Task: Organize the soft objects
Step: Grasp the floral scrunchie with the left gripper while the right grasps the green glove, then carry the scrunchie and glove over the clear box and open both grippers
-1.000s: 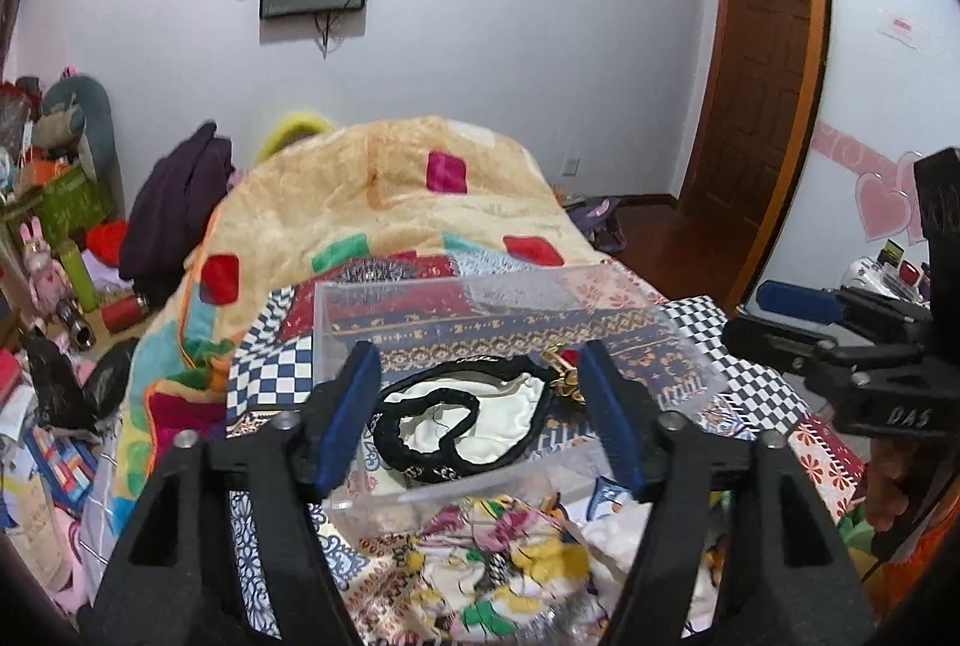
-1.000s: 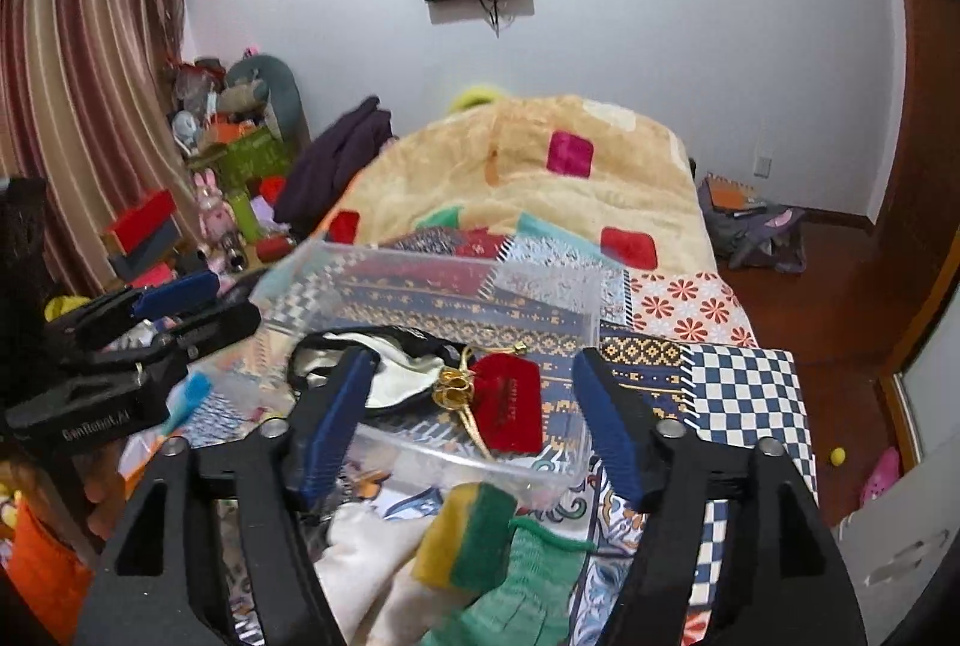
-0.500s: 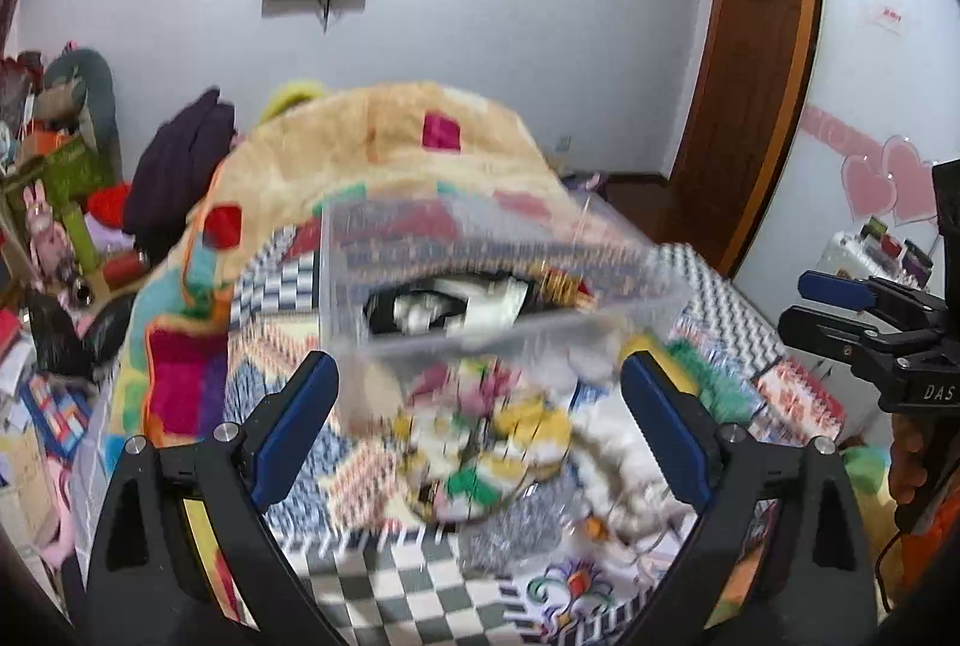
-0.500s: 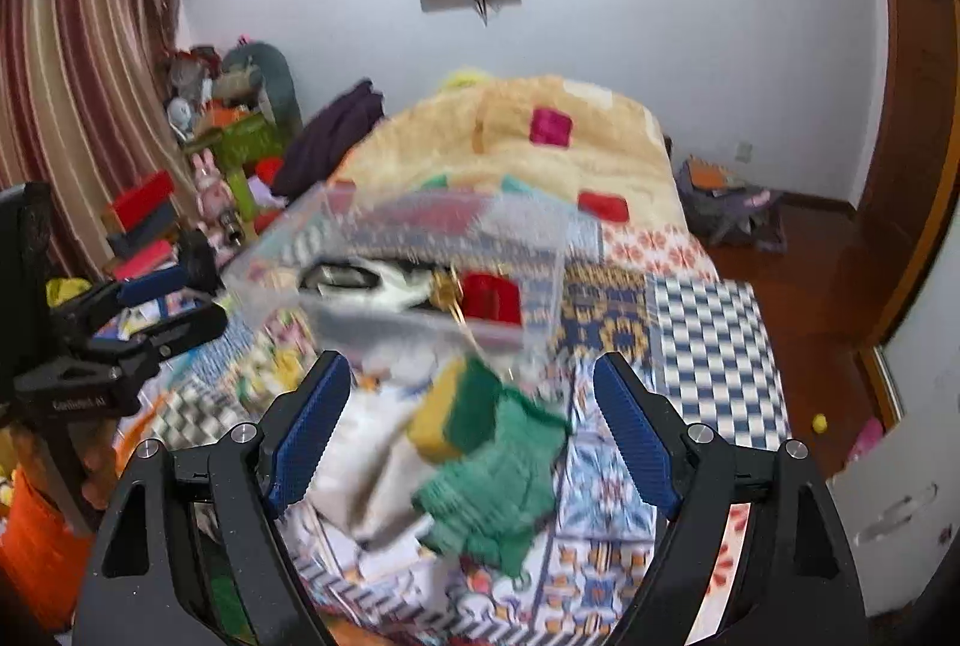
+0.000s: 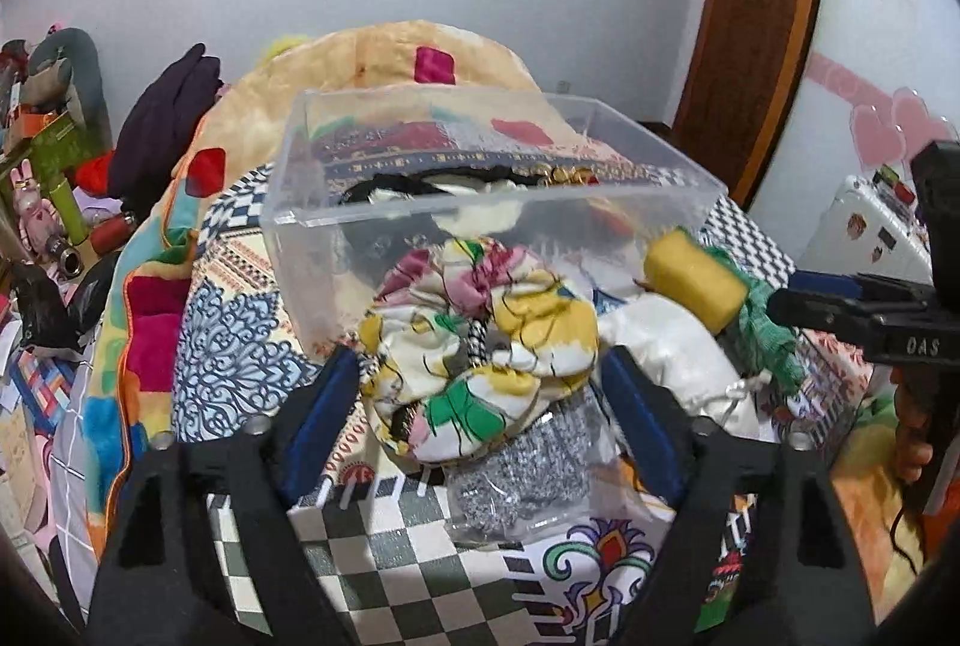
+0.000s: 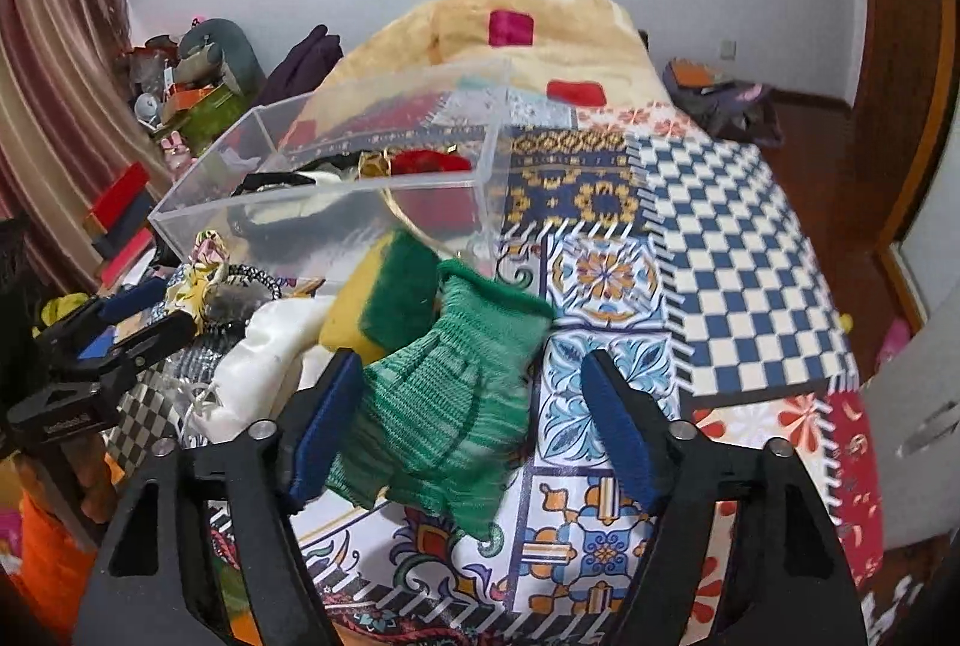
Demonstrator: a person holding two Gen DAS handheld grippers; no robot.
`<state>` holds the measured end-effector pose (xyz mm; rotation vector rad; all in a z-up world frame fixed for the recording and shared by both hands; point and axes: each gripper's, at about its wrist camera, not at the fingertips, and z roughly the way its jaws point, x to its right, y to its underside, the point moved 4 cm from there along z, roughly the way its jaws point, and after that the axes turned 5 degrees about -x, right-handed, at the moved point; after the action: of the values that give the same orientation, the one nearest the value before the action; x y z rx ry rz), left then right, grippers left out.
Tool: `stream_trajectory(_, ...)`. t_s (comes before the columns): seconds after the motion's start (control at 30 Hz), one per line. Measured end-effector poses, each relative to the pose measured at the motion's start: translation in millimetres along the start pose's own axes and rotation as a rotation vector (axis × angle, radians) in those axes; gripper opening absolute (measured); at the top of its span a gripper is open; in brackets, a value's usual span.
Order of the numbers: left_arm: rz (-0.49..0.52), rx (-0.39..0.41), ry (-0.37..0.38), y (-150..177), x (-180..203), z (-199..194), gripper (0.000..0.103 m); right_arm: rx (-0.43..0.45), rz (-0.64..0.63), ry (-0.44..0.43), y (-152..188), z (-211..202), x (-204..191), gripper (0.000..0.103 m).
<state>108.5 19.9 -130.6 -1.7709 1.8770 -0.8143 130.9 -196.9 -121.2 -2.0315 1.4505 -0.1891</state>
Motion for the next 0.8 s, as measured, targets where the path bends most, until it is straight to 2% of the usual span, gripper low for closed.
stream_trajectory(0.13, 0.008, -0.017, 0.014, 5, 2, 4, 0.058, -0.035, 0.009, -0.022, 4, 7, 0, 0.054)
stream_trajectory(0.27, 0.016, -0.011, 0.03, 7, 3, 1, 0.046, -0.059, 0.022, -0.044, 8, 11, 1, 0.045)
stream_trajectory(0.33, 0.022, -0.008, 0.033, 8, 2, 0, 0.034, -0.069, 0.022, -0.051, 9, 13, 1, 0.035)
stream_trajectory(0.4, 0.021, -0.006, 0.037, 8, 1, -1, 0.026, -0.067, 0.019, -0.054, 10, 12, 0, 0.029)
stream_trajectory(0.5, 0.016, -0.001, 0.035, 8, -2, -3, 0.016, -0.064, 0.011, -0.065, 10, 11, -2, 0.014)
stream_trajectory(0.8, 0.026, 0.075, 0.038, 2, 1, -30, 0.015, -0.001, -0.022, -0.024, 3, -2, -5, 0.009)
